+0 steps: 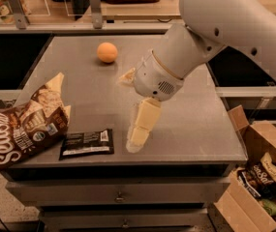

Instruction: Move rxbar chocolate near brown chip bag

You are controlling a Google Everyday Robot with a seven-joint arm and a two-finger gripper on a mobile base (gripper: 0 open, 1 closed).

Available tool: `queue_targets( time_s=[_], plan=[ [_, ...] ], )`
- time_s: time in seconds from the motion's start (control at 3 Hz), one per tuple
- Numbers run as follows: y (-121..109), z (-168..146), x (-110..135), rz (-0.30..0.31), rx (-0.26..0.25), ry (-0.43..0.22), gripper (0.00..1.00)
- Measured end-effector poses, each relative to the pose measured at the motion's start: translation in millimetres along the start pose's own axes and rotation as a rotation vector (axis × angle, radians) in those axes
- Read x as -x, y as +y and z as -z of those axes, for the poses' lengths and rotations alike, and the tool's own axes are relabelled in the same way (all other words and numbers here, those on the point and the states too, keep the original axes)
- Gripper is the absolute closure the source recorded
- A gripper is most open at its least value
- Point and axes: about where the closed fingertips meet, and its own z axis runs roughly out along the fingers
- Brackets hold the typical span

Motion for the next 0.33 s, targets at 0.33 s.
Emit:
queue_targets(
  time_s=[0.33],
  plan=[
    [-0.7,5.1,-2.3,-0.005,-0.009,0.0,0.0]
  ],
)
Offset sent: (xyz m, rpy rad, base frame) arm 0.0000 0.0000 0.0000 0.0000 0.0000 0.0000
